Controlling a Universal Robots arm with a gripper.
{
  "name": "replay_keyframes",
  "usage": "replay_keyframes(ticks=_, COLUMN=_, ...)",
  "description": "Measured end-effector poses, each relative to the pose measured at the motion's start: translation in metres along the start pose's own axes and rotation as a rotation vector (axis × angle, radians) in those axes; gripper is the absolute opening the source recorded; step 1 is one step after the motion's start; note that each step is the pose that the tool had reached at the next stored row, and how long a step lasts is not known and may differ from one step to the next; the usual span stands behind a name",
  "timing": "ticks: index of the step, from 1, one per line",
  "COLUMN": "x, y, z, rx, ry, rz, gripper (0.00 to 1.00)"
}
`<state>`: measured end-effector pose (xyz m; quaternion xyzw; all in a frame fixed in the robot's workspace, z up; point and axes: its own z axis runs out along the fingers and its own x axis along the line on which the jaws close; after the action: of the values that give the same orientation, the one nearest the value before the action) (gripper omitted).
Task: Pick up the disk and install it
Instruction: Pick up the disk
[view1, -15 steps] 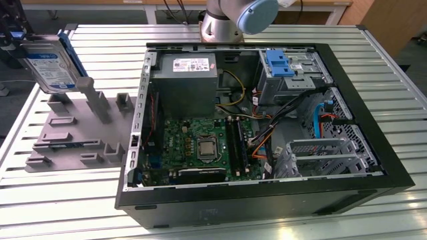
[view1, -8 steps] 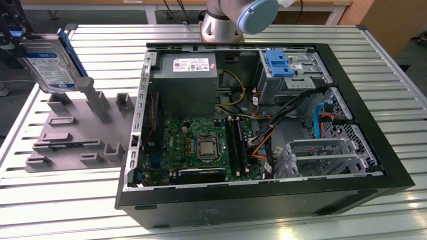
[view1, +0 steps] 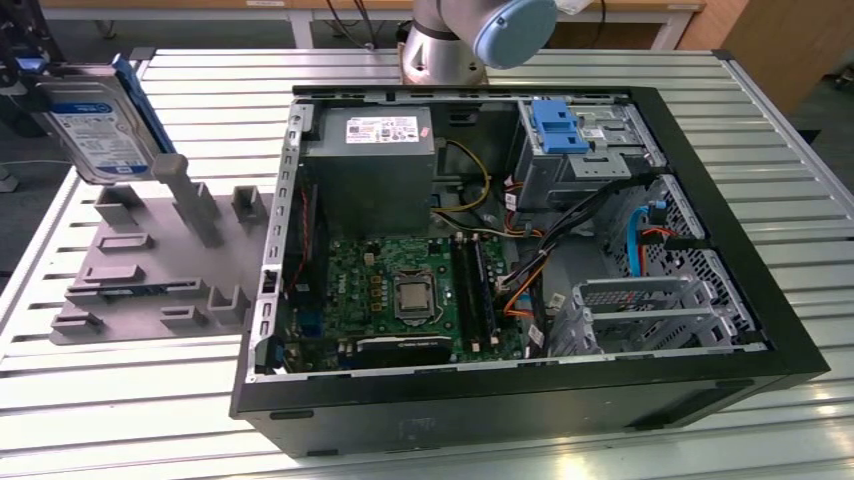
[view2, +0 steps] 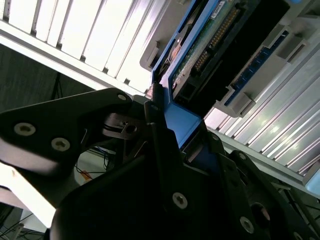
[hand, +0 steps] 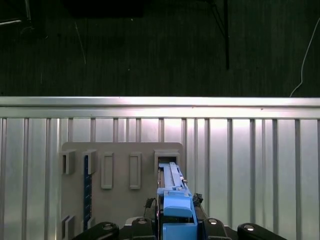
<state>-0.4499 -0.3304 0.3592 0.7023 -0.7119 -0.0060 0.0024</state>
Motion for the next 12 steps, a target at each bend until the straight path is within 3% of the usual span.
replay_keyframes(ticks=12, x=-0.0001, y=0.0001, z=-0.0112, rx=0.0001, ry=-0.0001, rz=0.0, gripper=0.37)
